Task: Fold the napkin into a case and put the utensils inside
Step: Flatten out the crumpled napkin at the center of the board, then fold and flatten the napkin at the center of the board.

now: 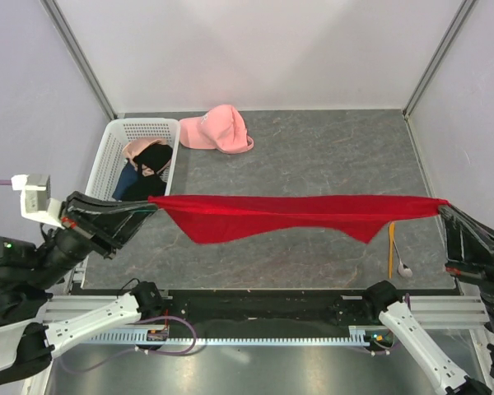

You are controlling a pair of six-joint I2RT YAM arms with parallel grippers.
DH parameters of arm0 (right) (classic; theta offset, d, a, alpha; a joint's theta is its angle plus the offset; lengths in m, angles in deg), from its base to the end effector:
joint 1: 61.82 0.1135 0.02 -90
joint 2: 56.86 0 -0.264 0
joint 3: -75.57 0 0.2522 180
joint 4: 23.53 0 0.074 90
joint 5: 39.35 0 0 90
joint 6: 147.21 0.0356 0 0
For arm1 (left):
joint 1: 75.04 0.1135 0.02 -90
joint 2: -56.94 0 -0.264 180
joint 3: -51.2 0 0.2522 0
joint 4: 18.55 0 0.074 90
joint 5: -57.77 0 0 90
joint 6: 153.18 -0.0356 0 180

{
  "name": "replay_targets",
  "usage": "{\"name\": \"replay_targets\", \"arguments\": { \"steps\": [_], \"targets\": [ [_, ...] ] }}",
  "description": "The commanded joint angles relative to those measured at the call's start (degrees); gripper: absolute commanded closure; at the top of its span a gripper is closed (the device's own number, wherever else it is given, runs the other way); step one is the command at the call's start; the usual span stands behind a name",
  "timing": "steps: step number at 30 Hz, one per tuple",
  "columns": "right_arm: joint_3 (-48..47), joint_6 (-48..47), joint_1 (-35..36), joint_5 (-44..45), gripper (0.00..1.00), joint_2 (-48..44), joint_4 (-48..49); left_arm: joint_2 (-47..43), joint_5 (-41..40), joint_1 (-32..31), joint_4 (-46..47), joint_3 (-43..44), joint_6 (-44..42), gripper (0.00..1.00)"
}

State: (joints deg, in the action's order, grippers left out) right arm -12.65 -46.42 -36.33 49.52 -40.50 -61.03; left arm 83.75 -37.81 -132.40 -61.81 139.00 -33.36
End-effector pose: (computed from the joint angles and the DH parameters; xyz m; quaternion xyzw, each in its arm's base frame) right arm -0.0584 -0.0270 0.4894 -0.0684 0.4617 0.2797 0.8390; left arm 0.0088 -0.0073 0.4865 0.1020 0.5814 -0.5354 0.6041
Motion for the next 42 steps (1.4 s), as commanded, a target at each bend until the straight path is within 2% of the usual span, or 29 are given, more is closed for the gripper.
{"name": "replay_targets", "arguments": {
  "steps": [1, 3, 8, 10, 12, 13, 14, 15, 16, 18, 19, 20, 21, 22, 25, 27, 30, 34, 38, 42],
  "targets": [
    [-1.3, -1.4, -0.2, -2.1, 1.00, 1.0, -0.2, 1.8, 7.4, -0.1, 5.3, 1.7, -7.6, 0.98],
    [0.1, -0.4, -0.1, 3.5, 1.00, 1.4, 0.1, 3.7, 4.8, -0.1, 5.6, 1.6, -8.6, 0.98],
    [6.6, 3.0, 0.8, 22.6, 1.00, 6.2, 0.1, 10.7, -17.2, -0.2, 5.2, 0.9, -11.6, 0.98],
    [8.2, 2.8, 1.8, 26.9, 1.00, 11.6, 0.6, 17.0, -28.9, -0.1, 3.8, 1.7, -11.4, 0.98],
    [10.6, 0.7, 2.0, 30.7, 1.00, 17.5, 3.3, 23.8, -34.1, 0.5, 1.9, 3.3, -10.5, 0.98],
    [11.9, 0.1, 2.0, 31.6, 1.00, 19.3, 5.1, 25.6, -35.3, 3.4, 1.3, 3.8, -8.1, 0.98],
    [14.7, -0.2, 2.0, 32.7, 1.00, 21.2, 7.2, 27.4, -33.6, 5.8, 1.2, 4.0, -7.0, 0.98],
    [16.1, -1.0, 1.9, 32.8, 1.00, 25.0, 11.1, 30.5, -28.7, 9.0, 0.6, 3.6, -5.2, 0.98],
    [18.2, -1.0, 1.8, 32.6, 1.00, 27.0, 12.9, 32.5, -24.3, 17.6, 0.4, 3.0, -1.4, 0.98],
    [20.2, -0.4, 0.5, 30.8, 1.00, 34.0, 18.4, 36.5, -14.3, 25.6, 1.1, 0.8, 1.9, 0.98],
    [21.1, -0.1, -0.4, 29.6, 1.00, 36.5, 19.7, 41.5, -12.4, 30.7, 1.1, 0.3, 3.7, 0.98],
    [21.7, 0.4, -2.7, 28.2, 1.00, 39.0, 21.6, 43.7, -10.8, 32.4, 1.2, 0.1, 4.2, 0.98],
    [22.2, 0.9, -4.0, 26.3, 1.00, 44.0, 26.2, 46.0, -9.4, 33.4, 2.3, -0.9, 4.1, 0.98],
    [22.7, 0.9, -5.1, 22.7, 1.00, 46.7, 28.2, 49.4, -9.4, 34.4, 6.5, -2.0, 3.8, 0.98],
    [21.2, 1.3, -8.4, 17.4, 1.00, 57.4, 33.9, 55.3, -6.2, 37.2, 11.6, -3.6, 3.4, 0.98],
    [19.5, 1.3, -9.8, 16.1, 1.00, 64.9, 35.2, 61.3, -2.2, 38.7, 11.8, -1.7, 3.4, 0.98],
    [16.7, 1.3, -11.1, 12.1, 1.00, 72.5, 35.5, 67.8, -0.2, 40.9, 11.0, 0.5, 3.6, 0.98],
    [15.7, 2.2, -11.2, 9.9, 1.00, 75.7, 36.1, 70.2, -0.4, 41.3, 11.2, 0.5, 3.1, 0.98],
    [16.0, 3.4, -11.3, 9.4, 1.00, 73.7, 33.2, 69.3, 0.8, 41.3, 11.0, -0.8, 3.0, 0.98],
    [18.9, 6.7, -11.3, 8.8, 1.00, 70.0, 28.9, 67.5, -2.2, 41.4, 4.6, -1.8, 4.9, 0.98]
  ]
}}
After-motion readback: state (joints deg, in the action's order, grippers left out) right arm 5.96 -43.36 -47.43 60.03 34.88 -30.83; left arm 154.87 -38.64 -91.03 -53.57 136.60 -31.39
